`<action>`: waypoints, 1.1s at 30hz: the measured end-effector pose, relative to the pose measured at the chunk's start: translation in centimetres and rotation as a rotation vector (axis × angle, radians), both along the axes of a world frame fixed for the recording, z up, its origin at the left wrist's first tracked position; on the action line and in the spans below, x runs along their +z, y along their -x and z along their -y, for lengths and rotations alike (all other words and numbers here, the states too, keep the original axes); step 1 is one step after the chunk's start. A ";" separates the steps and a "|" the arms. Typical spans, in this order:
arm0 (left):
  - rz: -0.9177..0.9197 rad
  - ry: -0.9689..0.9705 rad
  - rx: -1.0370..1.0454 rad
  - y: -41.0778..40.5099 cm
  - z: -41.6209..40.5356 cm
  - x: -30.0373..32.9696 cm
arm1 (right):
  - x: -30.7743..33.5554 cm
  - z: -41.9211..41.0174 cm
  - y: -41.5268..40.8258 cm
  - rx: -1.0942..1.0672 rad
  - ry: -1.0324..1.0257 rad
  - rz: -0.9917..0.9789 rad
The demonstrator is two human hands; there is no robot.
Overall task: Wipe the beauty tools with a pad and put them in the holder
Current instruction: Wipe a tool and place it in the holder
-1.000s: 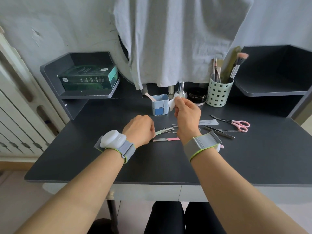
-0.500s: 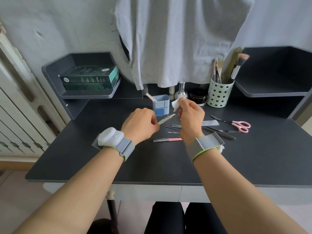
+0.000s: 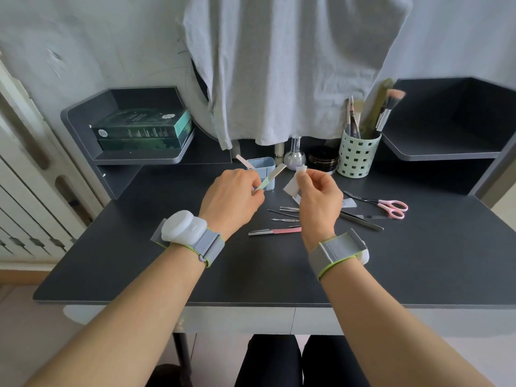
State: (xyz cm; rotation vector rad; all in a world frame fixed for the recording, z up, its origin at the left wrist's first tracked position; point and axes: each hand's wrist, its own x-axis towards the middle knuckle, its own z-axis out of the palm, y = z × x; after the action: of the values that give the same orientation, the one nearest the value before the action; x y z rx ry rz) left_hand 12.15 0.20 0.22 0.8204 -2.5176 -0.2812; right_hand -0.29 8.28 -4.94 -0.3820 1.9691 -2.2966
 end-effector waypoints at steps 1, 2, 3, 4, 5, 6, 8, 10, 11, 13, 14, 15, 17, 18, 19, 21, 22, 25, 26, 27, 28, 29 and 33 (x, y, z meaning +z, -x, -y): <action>-0.006 0.018 0.000 0.1 -0.1 0.0 | 0.1 0.0 -0.1 -0.003 -0.025 -0.050; -0.010 0.033 0.001 0.2 -0.1 0.0 | 0.2 0.0 -0.1 -0.010 -0.055 -0.112; -0.013 0.047 -0.001 0.2 -0.2 0.0 | 0.2 0.0 -0.2 -0.018 -0.087 -0.183; -0.014 0.057 -0.004 0.3 -0.3 0.0 | 0.2 0.1 -0.2 -0.027 -0.118 -0.257; -0.016 0.066 -0.009 0.3 -0.4 0.1 | 0.2 0.1 -0.4 -0.032 -0.143 -0.327; -0.017 0.070 -0.014 0.3 -0.5 0.1 | 0.2 0.2 -0.5 -0.037 -0.163 -0.394; -0.017 0.078 -0.024 0.4 -0.8 0.2 | 0.0 0.3 -0.8 -0.055 -0.187 -0.527; -0.018 0.084 -0.027 0.5 -1.1 0.3 | -0.3 0.4 -1.0 -0.070 -0.200 -0.628; -0.019 0.087 -0.024 0.5 -1.2 0.3 | -0.5 0.4 -1.0 -0.068 -0.203 -0.659; -0.018 0.097 -0.017 0.4 -1.3 0.3 | -0.9 0.5 -1.0 -0.071 -0.203 -0.732; -0.017 0.103 -0.015 0.4 -1.4 0.3 | -1.1 0.5 -0.9 -0.079 -0.200 -0.779; -0.015 0.111 -0.013 0.3 -1.4 0.3 | -1.4 0.5 -0.8 -0.088 -0.199 -0.824; -0.016 0.128 -0.010 0.3 -1.4 0.3 | -1.8 0.7 -0.6 -0.102 -0.209 -0.893; -0.020 0.134 -0.009 0.3 -1.5 0.3 | -2.0 0.7 -0.5 -0.105 -0.218 -0.921; -0.022 0.139 -0.008 0.2 -1.5 0.4 | -2.1 0.8 -0.4 -0.106 -0.229 -0.949; -0.022 0.154 -0.008 0.2 -1.5 0.4 | -2.3 0.8 -0.3 -0.106 -0.250 -1.003; -0.015 0.162 -0.007 0.1 -1.5 0.4 | -2.4 0.8 -0.3 -0.106 -0.259 -1.028; 0.001 0.184 -0.003 0.0 -1.6 0.4 | -2.4 0.8 -0.1 -0.111 -0.285 -1.079; 0.004 0.195 -0.002 0.0 -1.6 0.4 | -2.4 0.8 -0.1 -0.116 -0.291 -1.088; 0.009 0.206 -0.001 -0.1 -1.6 0.4 | -2.4 0.8 -0.1 -0.121 -0.294 -1.094; 0.015 0.215 0.001 -0.1 -1.6 0.4 | -2.4 0.8 0.0 -0.124 -0.296 -1.098; 0.019 0.221 0.003 -0.1 -1.6 0.4 | -2.4 0.8 0.0 -0.126 -0.296 -1.100; 0.022 0.233 0.008 -0.1 -1.5 0.3 | -2.5 0.9 0.2 -0.141 -0.301 -1.096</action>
State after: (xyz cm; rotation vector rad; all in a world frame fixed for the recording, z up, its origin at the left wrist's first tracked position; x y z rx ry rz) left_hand 12.21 1.75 0.48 0.7430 -2.5063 0.0250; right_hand -0.54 7.42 -7.41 -1.7982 2.7487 -1.9312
